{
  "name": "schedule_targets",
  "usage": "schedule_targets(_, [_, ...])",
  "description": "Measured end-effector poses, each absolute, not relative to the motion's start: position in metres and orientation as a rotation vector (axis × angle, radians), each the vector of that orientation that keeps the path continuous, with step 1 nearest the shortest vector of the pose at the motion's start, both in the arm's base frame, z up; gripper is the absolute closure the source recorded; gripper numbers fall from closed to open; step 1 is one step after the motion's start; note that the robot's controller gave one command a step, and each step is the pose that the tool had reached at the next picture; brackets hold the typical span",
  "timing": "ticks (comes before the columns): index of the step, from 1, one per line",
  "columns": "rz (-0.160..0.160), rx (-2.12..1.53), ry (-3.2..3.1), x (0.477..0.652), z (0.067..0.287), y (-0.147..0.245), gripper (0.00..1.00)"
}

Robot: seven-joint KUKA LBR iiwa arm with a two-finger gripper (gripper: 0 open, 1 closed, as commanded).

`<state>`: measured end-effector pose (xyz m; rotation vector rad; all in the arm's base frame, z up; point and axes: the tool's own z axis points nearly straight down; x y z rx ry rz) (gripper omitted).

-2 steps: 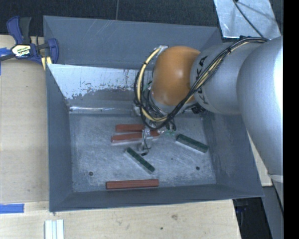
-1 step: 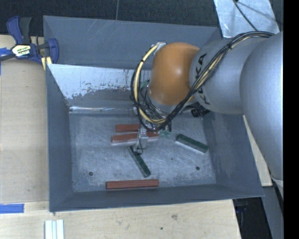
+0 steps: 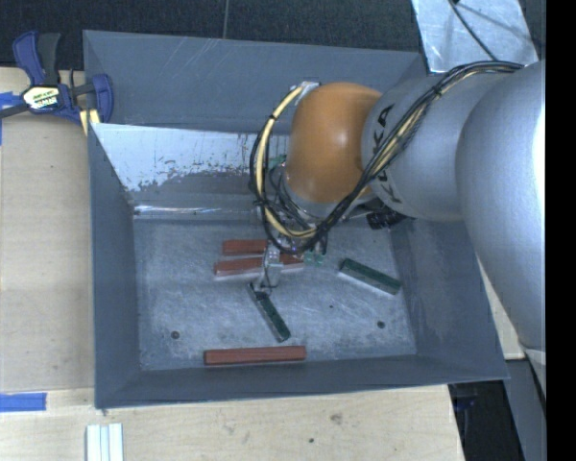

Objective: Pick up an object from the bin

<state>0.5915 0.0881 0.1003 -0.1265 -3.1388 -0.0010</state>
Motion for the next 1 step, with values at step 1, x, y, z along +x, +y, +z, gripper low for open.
schedule_targets(1, [-0.002, -0.260, -3.124, 0.5987, 0.0722, 0.0867, 0.00])
